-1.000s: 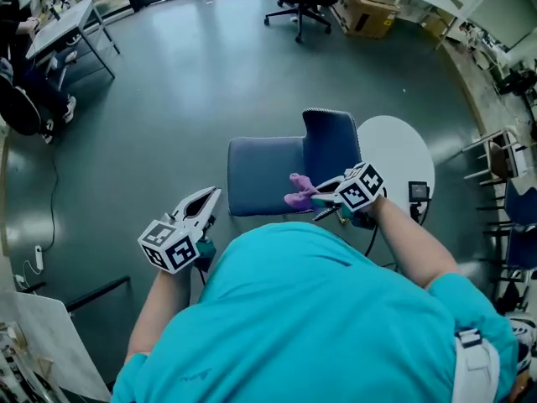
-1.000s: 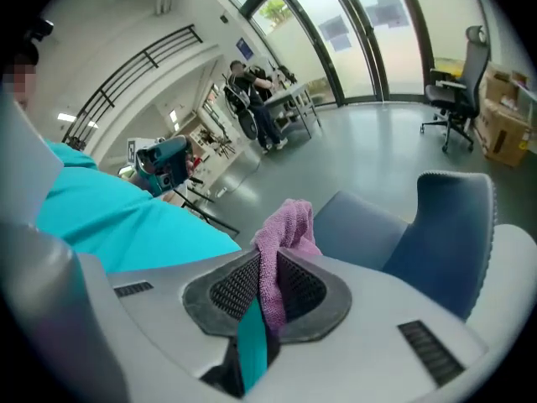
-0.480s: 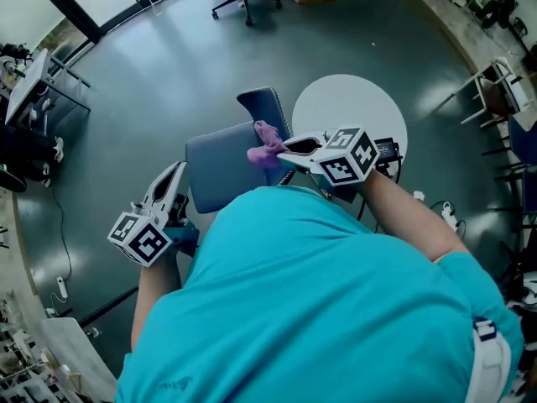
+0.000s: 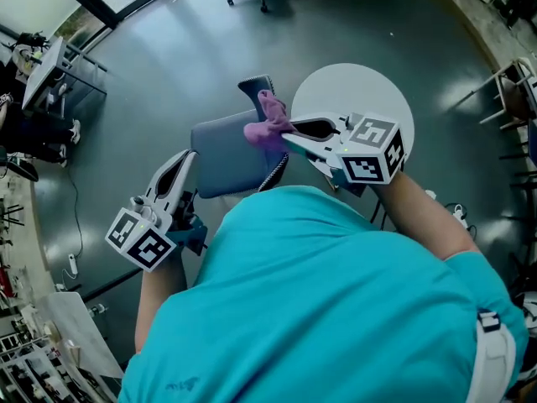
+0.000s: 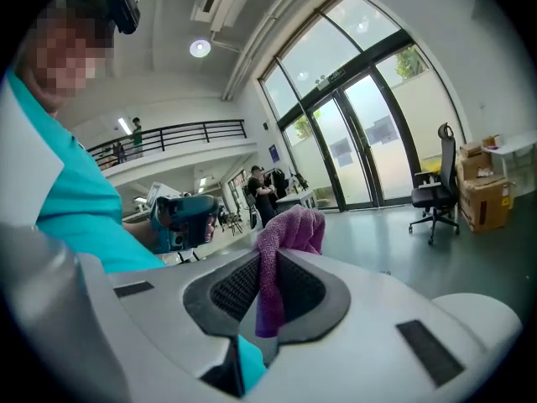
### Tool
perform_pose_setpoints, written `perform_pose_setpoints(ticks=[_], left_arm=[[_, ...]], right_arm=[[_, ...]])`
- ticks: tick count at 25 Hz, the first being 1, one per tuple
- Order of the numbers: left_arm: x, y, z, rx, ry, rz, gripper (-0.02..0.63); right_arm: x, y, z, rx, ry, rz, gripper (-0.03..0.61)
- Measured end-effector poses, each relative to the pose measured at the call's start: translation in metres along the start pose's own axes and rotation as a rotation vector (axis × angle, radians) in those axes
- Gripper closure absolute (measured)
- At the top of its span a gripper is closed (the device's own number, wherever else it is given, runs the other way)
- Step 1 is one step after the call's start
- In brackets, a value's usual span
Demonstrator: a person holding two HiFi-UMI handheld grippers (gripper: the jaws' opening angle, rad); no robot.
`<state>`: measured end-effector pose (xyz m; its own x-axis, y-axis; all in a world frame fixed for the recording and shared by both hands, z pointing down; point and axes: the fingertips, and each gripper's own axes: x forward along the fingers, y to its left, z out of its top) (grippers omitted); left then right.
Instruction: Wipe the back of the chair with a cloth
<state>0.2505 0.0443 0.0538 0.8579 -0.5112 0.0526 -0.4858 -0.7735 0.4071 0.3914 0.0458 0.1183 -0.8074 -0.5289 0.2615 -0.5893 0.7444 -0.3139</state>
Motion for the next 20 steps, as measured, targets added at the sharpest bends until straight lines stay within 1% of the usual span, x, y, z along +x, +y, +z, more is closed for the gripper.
perform_pose_setpoints(ticks=[4, 6, 9, 12, 20], left_arm=[[-0.034, 0.009, 0.012, 0.063, -0.006, 0.006, 0.618], [-0.056, 0.02, 0.024, 0.072, -0.004, 0.009, 0.618], [-0.078, 0.035, 0.04, 0.07, -0.039, -0.004, 0.618], [-0.089, 0.047, 0.045, 0.056, -0.064, -0.015, 0.618], [-0.088, 0.051, 0.043, 0.033, -0.077, -0.029, 0.618]], right_arm=[[0.005, 0.01, 0.03, -0.048, -0.091, -0.057, 0.537], [0.015, 0.022, 0.04, -0.046, -0.114, -0.096, 0.54], [0.034, 0.032, 0.042, -0.047, -0.105, -0.127, 0.541], [0.048, 0.039, 0.045, -0.037, -0.105, -0.13, 0.541], [0.04, 0.035, 0.046, -0.039, -0.082, -0.156, 0.541]])
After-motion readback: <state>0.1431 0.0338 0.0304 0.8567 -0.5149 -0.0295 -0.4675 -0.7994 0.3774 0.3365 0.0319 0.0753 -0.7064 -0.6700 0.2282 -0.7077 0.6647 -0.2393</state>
